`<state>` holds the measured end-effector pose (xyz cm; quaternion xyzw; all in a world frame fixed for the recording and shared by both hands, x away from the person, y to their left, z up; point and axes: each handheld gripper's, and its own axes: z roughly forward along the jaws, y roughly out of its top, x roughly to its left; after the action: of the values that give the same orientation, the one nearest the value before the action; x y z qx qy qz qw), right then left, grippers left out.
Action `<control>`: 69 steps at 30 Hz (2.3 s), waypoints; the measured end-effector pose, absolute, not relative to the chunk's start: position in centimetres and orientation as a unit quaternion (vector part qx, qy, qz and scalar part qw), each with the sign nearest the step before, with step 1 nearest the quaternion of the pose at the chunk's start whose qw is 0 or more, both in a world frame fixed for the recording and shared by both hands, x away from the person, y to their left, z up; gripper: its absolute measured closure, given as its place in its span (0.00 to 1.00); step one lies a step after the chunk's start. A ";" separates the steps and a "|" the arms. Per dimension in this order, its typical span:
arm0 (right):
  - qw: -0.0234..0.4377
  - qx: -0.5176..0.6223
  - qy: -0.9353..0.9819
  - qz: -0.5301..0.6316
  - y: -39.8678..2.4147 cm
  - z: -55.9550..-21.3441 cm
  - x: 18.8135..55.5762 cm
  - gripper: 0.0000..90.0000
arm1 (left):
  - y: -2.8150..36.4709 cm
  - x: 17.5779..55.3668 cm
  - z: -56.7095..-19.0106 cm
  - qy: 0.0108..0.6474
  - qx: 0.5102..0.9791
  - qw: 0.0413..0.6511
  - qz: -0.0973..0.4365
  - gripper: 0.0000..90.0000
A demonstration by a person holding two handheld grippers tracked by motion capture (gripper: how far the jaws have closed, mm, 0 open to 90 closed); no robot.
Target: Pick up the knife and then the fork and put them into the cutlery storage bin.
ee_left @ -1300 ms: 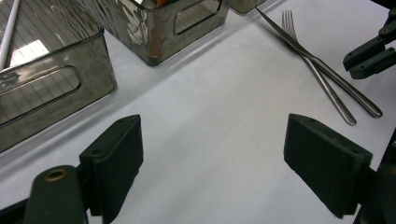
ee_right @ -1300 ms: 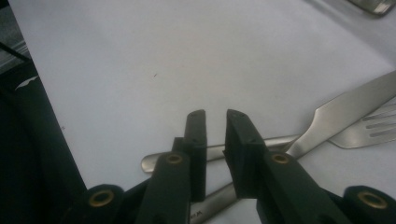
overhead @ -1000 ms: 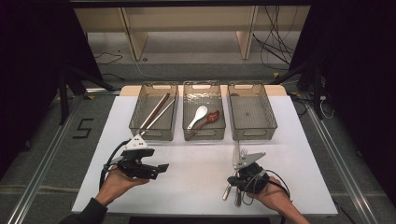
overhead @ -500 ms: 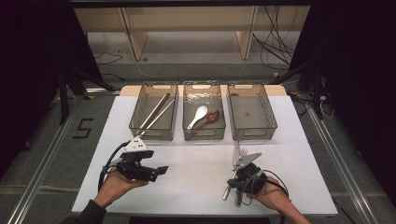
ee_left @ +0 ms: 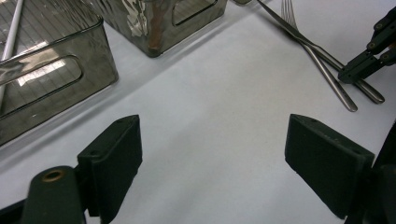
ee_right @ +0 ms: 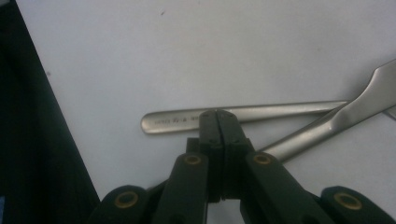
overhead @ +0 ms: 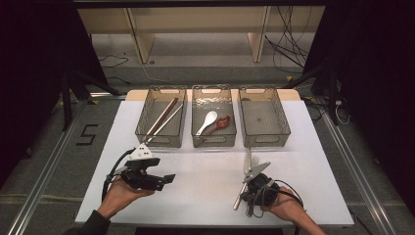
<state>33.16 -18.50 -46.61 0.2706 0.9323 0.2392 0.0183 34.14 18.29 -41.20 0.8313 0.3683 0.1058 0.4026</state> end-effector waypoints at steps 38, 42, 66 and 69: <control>0.045 0.282 0.943 0.174 -20.4 -46.1 32.6 1.00 | 18.3 34.1 -41.5 0.367 0.837 0.392 0.107 0.21; 0.047 0.288 0.942 0.162 -21.0 -46.0 32.6 1.00 | 18.3 34.1 -41.5 0.367 0.836 0.393 0.107 0.21; 0.076 0.324 0.927 0.173 -23.4 -43.6 34.0 0.80 | 18.6 34.4 -41.5 0.379 0.830 0.394 0.110 0.21; 0.086 0.328 0.925 0.170 -23.0 -43.1 34.4 0.67 | 18.6 34.4 -41.4 0.378 0.830 0.395 0.109 0.21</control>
<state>34.44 -22.98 -43.12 0.3277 0.9255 0.1698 0.0856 34.37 18.64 -41.45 0.8302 0.3784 0.1090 0.3946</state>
